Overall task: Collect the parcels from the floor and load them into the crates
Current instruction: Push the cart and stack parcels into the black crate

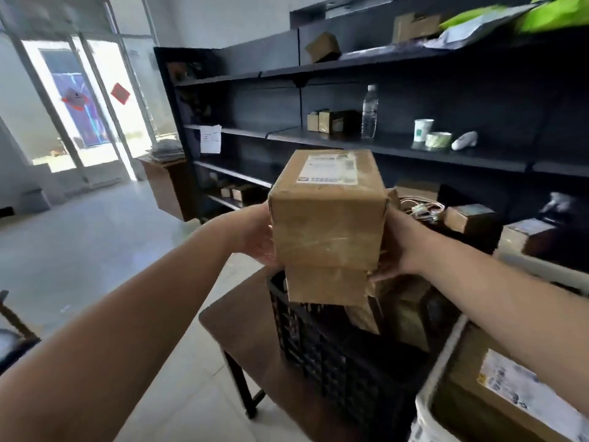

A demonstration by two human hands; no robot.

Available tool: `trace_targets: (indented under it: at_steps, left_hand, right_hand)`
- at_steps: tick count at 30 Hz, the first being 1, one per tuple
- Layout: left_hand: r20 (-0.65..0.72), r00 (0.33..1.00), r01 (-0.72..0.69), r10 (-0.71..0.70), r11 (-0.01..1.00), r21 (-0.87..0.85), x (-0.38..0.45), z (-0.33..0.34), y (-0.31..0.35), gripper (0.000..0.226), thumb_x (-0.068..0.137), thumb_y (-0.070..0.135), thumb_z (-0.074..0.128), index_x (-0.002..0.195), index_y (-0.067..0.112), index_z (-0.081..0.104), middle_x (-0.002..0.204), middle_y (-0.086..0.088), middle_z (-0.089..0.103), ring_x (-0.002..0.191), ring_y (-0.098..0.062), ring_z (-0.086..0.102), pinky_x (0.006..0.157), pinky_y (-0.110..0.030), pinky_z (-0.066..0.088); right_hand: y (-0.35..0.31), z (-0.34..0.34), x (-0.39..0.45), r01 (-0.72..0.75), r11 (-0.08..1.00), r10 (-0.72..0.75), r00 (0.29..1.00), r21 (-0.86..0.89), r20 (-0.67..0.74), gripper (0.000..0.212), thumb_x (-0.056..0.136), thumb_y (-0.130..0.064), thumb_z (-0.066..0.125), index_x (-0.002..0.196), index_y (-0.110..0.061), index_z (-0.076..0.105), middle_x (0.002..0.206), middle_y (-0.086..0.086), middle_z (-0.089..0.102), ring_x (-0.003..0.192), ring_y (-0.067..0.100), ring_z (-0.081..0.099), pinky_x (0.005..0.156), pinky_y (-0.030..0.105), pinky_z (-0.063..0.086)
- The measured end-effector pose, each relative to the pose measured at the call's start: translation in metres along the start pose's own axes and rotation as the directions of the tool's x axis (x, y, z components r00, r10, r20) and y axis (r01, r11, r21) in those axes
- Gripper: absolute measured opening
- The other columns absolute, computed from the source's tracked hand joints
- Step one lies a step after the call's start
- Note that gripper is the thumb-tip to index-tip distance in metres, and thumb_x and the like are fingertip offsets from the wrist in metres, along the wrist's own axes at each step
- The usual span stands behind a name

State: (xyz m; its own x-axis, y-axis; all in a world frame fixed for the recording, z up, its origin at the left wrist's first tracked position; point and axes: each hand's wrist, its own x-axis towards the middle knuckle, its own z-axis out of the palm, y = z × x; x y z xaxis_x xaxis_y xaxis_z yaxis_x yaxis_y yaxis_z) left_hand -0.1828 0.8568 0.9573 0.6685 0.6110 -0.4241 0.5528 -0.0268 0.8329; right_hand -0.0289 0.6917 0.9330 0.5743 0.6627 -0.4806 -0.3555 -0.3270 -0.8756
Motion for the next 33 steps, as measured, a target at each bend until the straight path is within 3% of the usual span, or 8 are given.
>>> trace_targets:
  at_steps: [4, 9, 15, 20, 24, 27, 30, 33]
  left_hand:
    - [0.153, 0.986, 0.039, -0.062, 0.988, 0.148, 0.068, -0.020, -0.013, 0.034, 0.095, 0.033, 0.041, 0.102, 0.007, 0.062, 0.104, -0.014, 0.065, 0.091, -0.033, 0.065, 0.071, -0.038, 0.057]
    - [0.317, 0.947, 0.081, -0.061, 0.995, -0.051, 0.135, -0.021, -0.009, 0.028, 0.090, 0.032, 0.055, 0.090, 0.006, 0.062, 0.089, -0.011, 0.065, 0.089, -0.028, 0.062, 0.086, -0.044, 0.054]
    - [0.401, 0.914, 0.073, -0.060, 0.997, -0.019, 0.201, -0.019, -0.024, 0.048, 0.083, 0.043, 0.061, 0.115, 0.007, 0.061, 0.100, -0.012, 0.069, 0.095, -0.031, 0.064, 0.096, -0.052, 0.048]
    - [0.438, 0.895, 0.058, -0.082, 0.996, 0.068, 0.204, -0.017, -0.025, 0.066, 0.091, 0.060, 0.038, 0.136, 0.012, 0.042, 0.139, -0.010, 0.047, 0.127, -0.032, 0.046, 0.101, -0.047, 0.039]
    - [0.325, 0.945, 0.000, -0.017, 0.999, 0.054, 0.191, -0.010, -0.033, 0.060, 0.091, 0.048, 0.050, 0.139, 0.013, 0.039, 0.141, -0.009, 0.046, 0.126, -0.030, 0.046, 0.103, -0.046, 0.039]
    - [0.136, 0.975, -0.194, 0.174, 0.970, 0.148, 0.167, 0.001, -0.038, 0.051, 0.090, 0.039, 0.056, 0.135, 0.017, 0.045, 0.136, -0.006, 0.050, 0.122, -0.026, 0.049, 0.101, -0.040, 0.042]
    - [0.011, 0.913, -0.401, 0.409, 0.890, 0.216, 0.134, 0.015, -0.036, 0.039, 0.089, 0.032, 0.057, 0.126, 0.019, 0.052, 0.122, -0.002, 0.058, 0.109, -0.020, 0.055, 0.095, -0.038, 0.047]
    - [0.060, 0.857, -0.511, 0.511, 0.832, 0.218, 0.088, 0.049, -0.026, 0.028, 0.089, 0.029, 0.057, 0.115, 0.018, 0.058, 0.106, 0.004, 0.059, 0.097, -0.013, 0.054, 0.077, -0.026, 0.043]
  right_hand:
    - [0.023, 0.031, 0.036, -0.156, 0.974, 0.173, 0.980, 0.163, -0.095, 0.066, 0.081, -0.075, 0.040, 0.087, -0.012, 0.059, 0.089, 0.013, 0.061, 0.082, 0.032, 0.055, 0.087, 0.054, 0.041]
    - [0.024, 0.049, 0.081, -0.093, 0.949, 0.177, 0.947, 0.301, -0.268, 0.080, 0.070, -0.082, 0.046, 0.109, -0.014, 0.062, 0.104, 0.016, 0.064, 0.113, 0.040, 0.055, 0.101, 0.058, 0.036]
    - [0.023, 0.051, 0.108, -0.077, 0.966, 0.186, 0.870, 0.247, -0.456, 0.073, 0.078, -0.078, 0.041, 0.111, -0.016, 0.061, 0.103, 0.016, 0.064, 0.108, 0.038, 0.056, 0.101, 0.059, 0.037]
    - [0.030, 0.041, 0.104, -0.121, 0.973, 0.214, 0.789, 0.196, -0.575, 0.068, 0.088, -0.067, 0.035, 0.137, -0.020, 0.043, 0.136, 0.012, 0.050, 0.121, 0.036, 0.049, 0.103, 0.061, 0.035]
    - [0.046, 0.035, 0.085, -0.144, 0.980, 0.196, 0.833, 0.141, -0.517, 0.060, 0.094, -0.056, 0.036, 0.134, -0.013, 0.047, 0.133, 0.014, 0.052, 0.124, 0.035, 0.047, 0.100, 0.058, 0.035]
    - [0.058, 0.034, 0.064, -0.167, 0.984, 0.179, 0.862, 0.069, -0.475, 0.055, 0.096, -0.051, 0.036, 0.134, -0.012, 0.045, 0.133, 0.014, 0.050, 0.117, 0.032, 0.050, 0.098, 0.054, 0.038]
    - [0.067, 0.024, 0.037, -0.120, 0.993, 0.104, 0.866, -0.001, -0.490, 0.048, 0.096, -0.047, 0.042, 0.131, -0.014, 0.048, 0.125, 0.009, 0.053, 0.106, 0.025, 0.052, 0.096, 0.048, 0.041]
    - [0.075, 0.000, -0.005, -0.054, 0.993, -0.011, 0.848, -0.106, -0.530, 0.033, 0.096, -0.041, 0.047, 0.121, -0.019, 0.051, 0.123, 0.004, 0.054, 0.106, 0.020, 0.053, 0.095, 0.042, 0.044]
